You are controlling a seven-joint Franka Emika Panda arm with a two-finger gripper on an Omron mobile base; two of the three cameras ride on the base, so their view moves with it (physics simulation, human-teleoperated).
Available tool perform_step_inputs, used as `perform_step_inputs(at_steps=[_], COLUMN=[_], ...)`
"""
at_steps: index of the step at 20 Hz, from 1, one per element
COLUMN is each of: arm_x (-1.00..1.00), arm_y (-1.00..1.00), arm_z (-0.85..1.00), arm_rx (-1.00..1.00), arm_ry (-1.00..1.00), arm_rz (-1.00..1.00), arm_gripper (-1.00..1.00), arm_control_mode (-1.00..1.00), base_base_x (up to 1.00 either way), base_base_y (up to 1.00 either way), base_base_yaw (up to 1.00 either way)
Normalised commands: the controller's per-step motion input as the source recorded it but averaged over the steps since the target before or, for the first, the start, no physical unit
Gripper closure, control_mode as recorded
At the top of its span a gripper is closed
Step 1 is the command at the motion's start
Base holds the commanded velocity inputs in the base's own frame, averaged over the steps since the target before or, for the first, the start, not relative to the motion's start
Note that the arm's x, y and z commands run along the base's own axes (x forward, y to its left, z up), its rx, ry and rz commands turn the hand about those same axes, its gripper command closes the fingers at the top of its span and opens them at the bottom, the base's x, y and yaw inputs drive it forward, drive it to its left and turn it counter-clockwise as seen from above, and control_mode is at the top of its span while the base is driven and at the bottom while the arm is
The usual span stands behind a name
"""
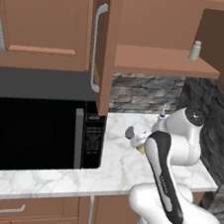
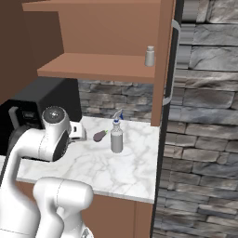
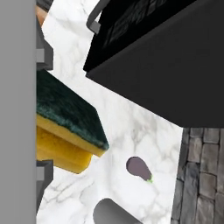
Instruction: Pick the sponge and spray from the cabinet and place them on the counter.
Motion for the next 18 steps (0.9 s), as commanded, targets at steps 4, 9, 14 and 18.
perform_step_inputs(at_steps=[4, 9, 14, 18], arm_x=[0.00, 0.00, 0.00, 0.00], arm_y=[0.00, 0.00, 0.00, 0.00], arm_z=[-0.61, -0.50, -0.27, -0.43], arm_rx=[-0.06, -0.03, 0.00, -0.01], arm_ry=[0.00, 0.00, 0.00, -0.02], arm_rz=[0.00, 0.00, 0.00, 0.00], arm_gripper=[1.00, 1.00, 1.00, 1.00], arm_control_mode=[-1.00, -1.00, -1.00, -1.00], base_base_x=[0.00, 0.00, 0.00, 0.00], base_base_y=[0.00, 0.00, 0.00, 0.00], base_base_yaw=[0.00, 0.00, 0.00, 0.00])
